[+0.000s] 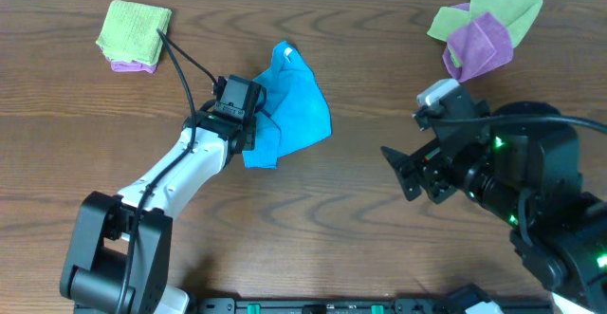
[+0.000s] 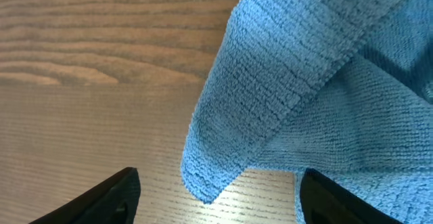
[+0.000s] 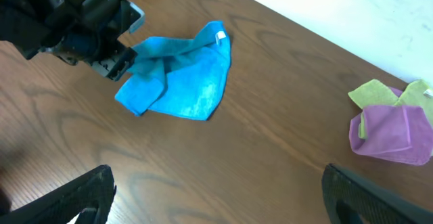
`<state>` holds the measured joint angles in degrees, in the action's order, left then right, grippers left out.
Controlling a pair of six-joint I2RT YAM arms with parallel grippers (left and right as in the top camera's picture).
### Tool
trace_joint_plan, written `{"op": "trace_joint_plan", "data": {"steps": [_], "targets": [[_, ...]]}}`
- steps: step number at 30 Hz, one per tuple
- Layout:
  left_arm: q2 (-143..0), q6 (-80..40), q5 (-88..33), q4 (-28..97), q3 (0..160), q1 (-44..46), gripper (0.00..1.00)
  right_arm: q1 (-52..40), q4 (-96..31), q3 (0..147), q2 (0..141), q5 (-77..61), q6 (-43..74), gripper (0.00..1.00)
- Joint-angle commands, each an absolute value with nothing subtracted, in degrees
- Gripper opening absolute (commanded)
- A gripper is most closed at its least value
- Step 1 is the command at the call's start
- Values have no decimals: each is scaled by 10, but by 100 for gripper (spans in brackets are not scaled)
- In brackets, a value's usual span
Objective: Fold the cloth
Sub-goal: 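Grasp the left edge of the blue cloth with the left gripper, then move the right gripper to the blue cloth's right side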
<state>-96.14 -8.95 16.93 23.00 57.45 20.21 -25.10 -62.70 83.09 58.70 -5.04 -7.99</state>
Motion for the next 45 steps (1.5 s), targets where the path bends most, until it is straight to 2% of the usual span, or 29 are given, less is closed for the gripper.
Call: {"op": "trace_joint_plan", "data": {"steps": [1, 11, 19, 24, 26, 29, 31, 36, 40, 43, 45], "targets": [[-976, -88, 180, 224, 580, 203, 79, -254, -625, 830, 596, -43, -73, 98], [-1022, -63, 190, 196, 580, 202, 79, -254, -619, 830, 601, -43, -74, 98], [-1038, -59, 293, 163, 580, 202, 79, -254, -619, 830, 601, -43, -74, 99], [-1038, -60, 306, 154, 580, 201, 77, -254, -619, 830, 606, -43, -74, 99], [-1038, -60, 313, 148, 580, 201, 70, -254, -619, 830, 611, -43, -74, 99], [-1038, -60, 311, 142, 580, 202, 64, -254, -619, 830, 618, -43, -74, 99], [-1038, -60, 310, 143, 580, 201, 52, -254, -619, 830, 624, -43, -74, 99], [-1038, -59, 257, 143, 580, 197, 37, -254, -615, 830, 631, -43, -74, 99], [-1038, -59, 219, 140, 580, 187, 32, -254, -608, 830, 631, -43, -74, 98], [-1038, -47, 189, 141, 580, 175, 14, -254, -608, 830, 631, -36, -74, 98], [-1038, -43, 176, 140, 580, 167, 6, -254, -608, 830, 631, -28, -74, 99]]}}
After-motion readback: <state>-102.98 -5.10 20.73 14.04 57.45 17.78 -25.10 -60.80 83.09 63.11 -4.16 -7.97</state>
